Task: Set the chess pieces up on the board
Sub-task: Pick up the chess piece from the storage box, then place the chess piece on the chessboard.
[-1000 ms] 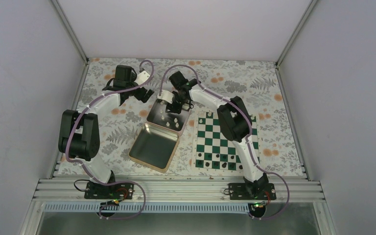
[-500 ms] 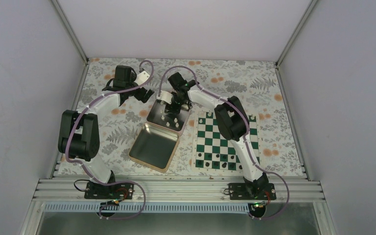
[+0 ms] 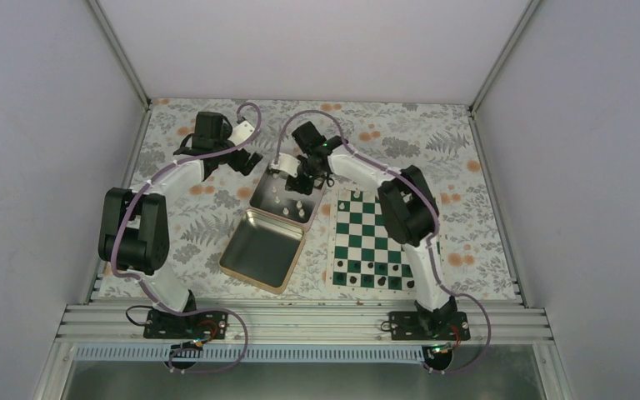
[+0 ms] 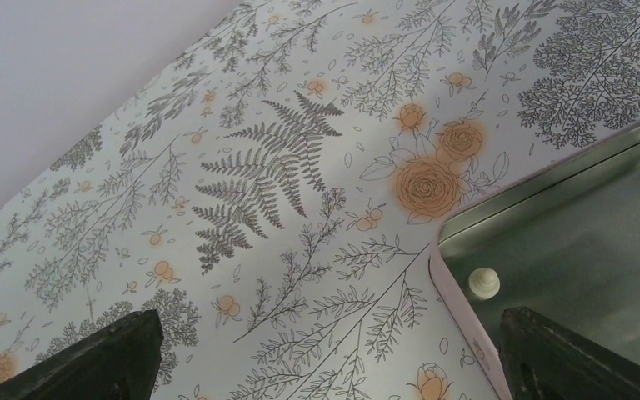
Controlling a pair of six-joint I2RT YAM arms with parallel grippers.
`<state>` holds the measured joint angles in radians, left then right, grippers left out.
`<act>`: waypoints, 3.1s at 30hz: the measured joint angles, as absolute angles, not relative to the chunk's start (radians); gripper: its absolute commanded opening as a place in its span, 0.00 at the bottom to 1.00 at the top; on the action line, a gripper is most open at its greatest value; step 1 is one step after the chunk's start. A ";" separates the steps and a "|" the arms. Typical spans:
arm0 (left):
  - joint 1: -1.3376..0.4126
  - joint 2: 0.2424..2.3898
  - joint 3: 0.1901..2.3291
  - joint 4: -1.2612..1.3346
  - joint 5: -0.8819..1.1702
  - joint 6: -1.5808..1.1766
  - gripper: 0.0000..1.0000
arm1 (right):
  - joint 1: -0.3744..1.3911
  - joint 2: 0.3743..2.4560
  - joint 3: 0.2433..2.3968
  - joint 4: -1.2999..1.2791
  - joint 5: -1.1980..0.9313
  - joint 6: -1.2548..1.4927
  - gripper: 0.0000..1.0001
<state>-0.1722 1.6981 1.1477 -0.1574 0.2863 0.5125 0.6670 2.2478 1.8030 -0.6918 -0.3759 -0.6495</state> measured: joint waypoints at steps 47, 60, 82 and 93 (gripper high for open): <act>-0.201 1.732 1.169 -0.175 0.281 0.512 1.00 | 0.325 1.743 1.052 -0.508 -0.342 -0.619 0.10; -0.201 1.732 1.169 -0.174 0.281 0.512 1.00 | 0.325 1.783 1.052 -0.478 -0.345 -0.620 0.10; -0.201 1.732 1.169 -0.174 0.282 0.512 1.00 | 0.324 1.803 1.052 -0.467 -0.345 -0.621 0.17; -0.201 1.732 1.169 -0.174 0.282 0.512 1.00 | 0.325 1.776 1.073 -0.505 -0.346 -0.620 0.20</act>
<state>-0.2012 1.7317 1.1687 -0.1741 0.2817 0.5121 0.3248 1.7763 1.0725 -0.5045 -0.3458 -0.6197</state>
